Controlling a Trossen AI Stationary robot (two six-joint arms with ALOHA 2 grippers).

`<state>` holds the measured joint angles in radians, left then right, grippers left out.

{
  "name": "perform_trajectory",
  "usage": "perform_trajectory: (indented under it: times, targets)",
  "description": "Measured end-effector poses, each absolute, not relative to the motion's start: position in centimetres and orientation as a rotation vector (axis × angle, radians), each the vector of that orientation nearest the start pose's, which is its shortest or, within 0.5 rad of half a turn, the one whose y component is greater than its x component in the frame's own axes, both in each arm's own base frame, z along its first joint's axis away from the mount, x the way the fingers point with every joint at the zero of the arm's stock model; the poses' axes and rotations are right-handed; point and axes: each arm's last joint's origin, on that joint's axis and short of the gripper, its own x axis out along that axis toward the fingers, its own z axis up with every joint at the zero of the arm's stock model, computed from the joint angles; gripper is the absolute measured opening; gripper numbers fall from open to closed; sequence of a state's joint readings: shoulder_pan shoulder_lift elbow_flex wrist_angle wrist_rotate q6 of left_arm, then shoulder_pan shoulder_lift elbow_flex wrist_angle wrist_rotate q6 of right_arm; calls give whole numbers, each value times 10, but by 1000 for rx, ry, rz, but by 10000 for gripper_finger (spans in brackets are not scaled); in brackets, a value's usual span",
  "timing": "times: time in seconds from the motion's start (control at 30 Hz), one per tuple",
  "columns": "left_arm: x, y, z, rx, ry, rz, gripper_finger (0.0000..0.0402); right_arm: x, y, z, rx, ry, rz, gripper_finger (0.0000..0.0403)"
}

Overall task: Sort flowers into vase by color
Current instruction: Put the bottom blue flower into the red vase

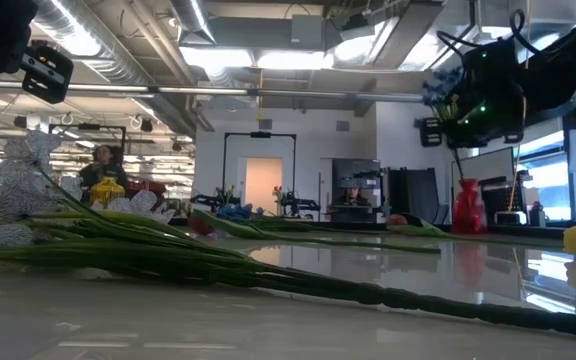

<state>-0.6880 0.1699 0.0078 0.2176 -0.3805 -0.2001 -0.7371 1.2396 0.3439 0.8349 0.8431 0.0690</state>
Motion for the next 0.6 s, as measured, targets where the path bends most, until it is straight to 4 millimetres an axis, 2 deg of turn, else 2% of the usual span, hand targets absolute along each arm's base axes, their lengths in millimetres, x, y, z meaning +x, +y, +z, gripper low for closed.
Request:
perform_trajectory:
  times: [0.23,0.33,0.6]
  targets:
    - [89,-59,173,-227,-17,-311,0,168,-146,195,27,31,-1441,17]
    - [89,-59,173,-227,-17,-312,0,171,-143,194,12,48,-1416,29]
    - [89,-59,173,-227,-17,-311,0,176,-137,194,5,59,-1364,144]
